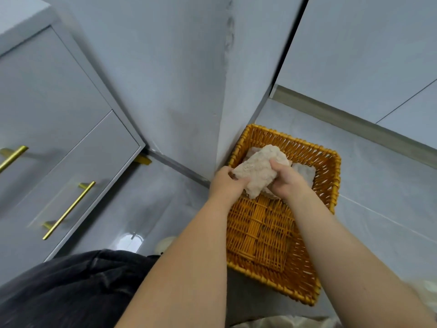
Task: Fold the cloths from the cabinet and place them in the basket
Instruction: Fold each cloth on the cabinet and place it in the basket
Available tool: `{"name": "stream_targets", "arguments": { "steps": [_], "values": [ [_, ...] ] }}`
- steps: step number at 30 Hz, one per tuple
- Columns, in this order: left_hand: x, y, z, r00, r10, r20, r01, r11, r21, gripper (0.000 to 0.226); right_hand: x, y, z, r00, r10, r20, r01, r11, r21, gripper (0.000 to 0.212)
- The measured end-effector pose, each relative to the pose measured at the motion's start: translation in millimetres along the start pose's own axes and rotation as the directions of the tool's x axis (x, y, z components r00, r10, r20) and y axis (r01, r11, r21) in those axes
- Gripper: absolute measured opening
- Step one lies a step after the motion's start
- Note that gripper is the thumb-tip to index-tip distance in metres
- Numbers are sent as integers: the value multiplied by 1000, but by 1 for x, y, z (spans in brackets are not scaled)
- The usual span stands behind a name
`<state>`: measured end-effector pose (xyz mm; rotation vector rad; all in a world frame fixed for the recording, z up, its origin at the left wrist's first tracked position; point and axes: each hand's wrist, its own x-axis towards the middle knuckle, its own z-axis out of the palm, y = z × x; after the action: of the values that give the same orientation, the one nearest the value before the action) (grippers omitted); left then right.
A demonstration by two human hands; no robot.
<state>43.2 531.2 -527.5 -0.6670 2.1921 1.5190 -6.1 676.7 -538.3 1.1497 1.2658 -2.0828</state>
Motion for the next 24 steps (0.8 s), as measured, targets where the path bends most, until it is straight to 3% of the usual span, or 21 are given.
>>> {"name": "stream_targets", "arguments": {
  "steps": [3, 5, 8, 11, 14, 19, 22, 24],
  "values": [
    [3, -8, -7, 981, 147, -128, -81, 905, 418, 19, 32, 8, -12, 971, -81, -226, 50, 989, -140, 51],
    [5, -11, -9, 963, 199, -184, -58, 814, 578, 21, 58, 23, -26, 952, -124, -278, 46, 962, -271, 62],
    [11, -14, -9, 961, 165, -221, 9, 783, 623, 26, 73, 51, -35, 967, -68, -246, -19, 942, -335, 62],
    [14, -20, -4, 992, 3, -125, 76, 780, 621, 37, 72, 74, -32, 981, -33, -193, -47, 917, -395, 55],
    [20, -27, 0, 996, -30, -81, 76, 754, 653, 18, 80, 87, -28, 986, -11, -167, -66, 891, -449, 50],
    [28, -30, -2, 996, -51, -78, 90, 735, 672, 13, 85, 96, -9, 985, -27, -172, -67, 853, -517, 42],
    [30, -31, -1, 996, -45, -81, 88, 729, 678, 15, 85, 103, -2, 984, -88, -156, -11, 839, -544, 35],
    [30, -32, -1, 996, -31, -78, 76, 735, 674, 14, 84, 110, -2, 956, -236, -173, 78, 776, -626, 33]
  ]
}}
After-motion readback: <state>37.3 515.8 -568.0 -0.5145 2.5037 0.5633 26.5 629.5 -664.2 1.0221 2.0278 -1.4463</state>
